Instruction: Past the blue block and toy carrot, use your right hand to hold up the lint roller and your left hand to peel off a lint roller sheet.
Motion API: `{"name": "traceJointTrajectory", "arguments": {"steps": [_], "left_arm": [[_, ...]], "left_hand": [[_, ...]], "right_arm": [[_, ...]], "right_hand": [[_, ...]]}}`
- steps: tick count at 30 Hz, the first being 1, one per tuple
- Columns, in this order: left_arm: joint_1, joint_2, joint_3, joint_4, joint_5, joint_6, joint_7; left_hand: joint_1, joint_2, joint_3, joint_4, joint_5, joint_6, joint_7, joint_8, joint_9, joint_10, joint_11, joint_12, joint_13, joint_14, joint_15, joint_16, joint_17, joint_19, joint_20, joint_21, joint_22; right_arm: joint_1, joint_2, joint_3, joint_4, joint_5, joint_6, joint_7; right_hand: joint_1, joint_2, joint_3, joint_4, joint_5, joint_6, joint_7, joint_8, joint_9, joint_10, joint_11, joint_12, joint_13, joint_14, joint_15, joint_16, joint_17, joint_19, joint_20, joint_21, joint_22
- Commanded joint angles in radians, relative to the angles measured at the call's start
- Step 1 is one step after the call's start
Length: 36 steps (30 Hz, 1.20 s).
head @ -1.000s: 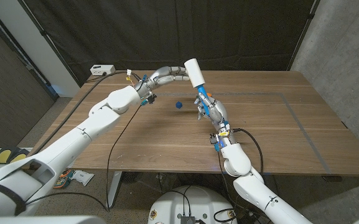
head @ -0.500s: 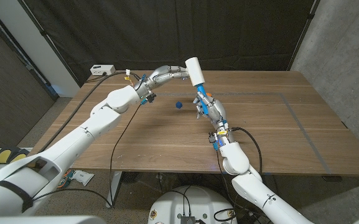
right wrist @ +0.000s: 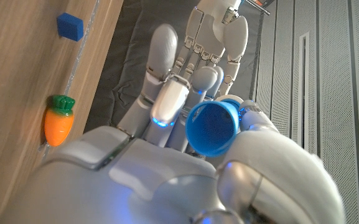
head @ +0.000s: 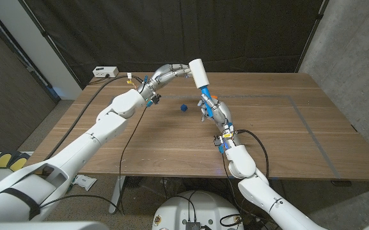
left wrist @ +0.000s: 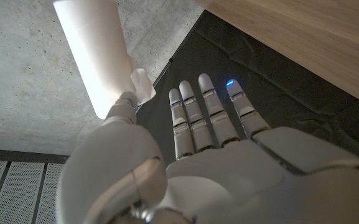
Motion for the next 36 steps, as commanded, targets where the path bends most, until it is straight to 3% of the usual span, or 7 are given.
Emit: {"name": "traceJointTrajectory", "arguments": {"steps": [1,8,25,29,36], "left_arm": [[-0.013,0.011,0.012,-0.034,0.022,0.070,0.011],[-0.026,0.016,0.025,-0.056,0.036,0.112,0.009],[-0.036,-0.006,0.037,-0.056,0.031,0.114,0.010],[-0.040,-0.017,0.038,-0.043,0.021,0.098,0.002],[-0.040,-0.035,0.038,-0.031,0.021,0.084,0.019]], "left_hand": [[0.046,0.000,0.016,-0.024,-0.007,0.021,0.004,-0.004,-0.001,0.015,-0.007,0.008,0.006,0.015,-0.064,-0.003,-0.003,0.018,0.003,0.013,0.003],[0.093,0.005,0.018,-0.052,-0.030,0.041,0.005,-0.008,-0.003,0.022,-0.010,0.009,0.007,0.021,-0.068,0.007,0.006,0.022,0.000,0.023,0.004],[0.148,0.096,0.043,-0.059,-0.082,0.137,-0.011,0.002,-0.004,0.082,-0.015,0.026,0.012,0.049,-0.069,0.039,0.033,0.034,0.010,0.050,0.009],[0.174,0.104,0.044,-0.073,-0.102,0.181,0.000,0.009,-0.004,0.105,-0.020,0.034,0.015,0.055,-0.076,0.054,0.046,0.039,0.003,0.061,0.011],[0.228,0.134,0.063,-0.091,-0.125,0.210,-0.004,0.007,-0.004,0.128,-0.023,0.044,0.019,0.064,-0.085,0.070,0.059,0.045,0.003,0.074,0.013]], "right_arm": [[0.014,0.002,-0.001,0.024,0.013,0.034,0.020],[0.015,0.002,0.001,0.031,0.010,0.061,0.030],[0.020,0.005,0.008,0.048,0.030,0.099,0.062],[0.021,0.005,0.008,0.054,0.035,0.110,0.073],[0.021,0.008,0.012,0.058,0.039,0.114,0.080]], "right_hand": [[-0.023,0.015,0.191,0.178,-0.003,0.252,0.010,0.006,-0.006,0.152,0.099,-0.001,0.002,0.003,-0.010,0.004,0.002,-0.008,-0.001,0.005,0.002],[-0.034,0.015,0.197,0.176,-0.004,0.246,0.010,0.018,-0.007,0.153,0.098,-0.005,-0.002,0.004,-0.009,0.005,0.003,-0.010,-0.001,0.012,-0.001],[-0.050,0.015,0.206,0.173,-0.006,0.241,0.010,0.033,-0.019,0.151,0.097,-0.003,0.006,0.005,-0.009,0.005,0.002,-0.012,-0.002,0.018,-0.003],[-0.055,0.015,0.209,0.172,-0.006,0.240,0.010,0.037,-0.026,0.153,0.095,-0.007,0.001,0.005,-0.009,0.005,0.002,-0.013,-0.002,0.020,-0.005],[-0.060,0.015,0.212,0.170,-0.007,0.238,0.009,0.042,-0.029,0.156,0.093,-0.008,-0.003,0.005,-0.010,0.005,0.002,-0.014,-0.003,0.021,-0.007]]}}
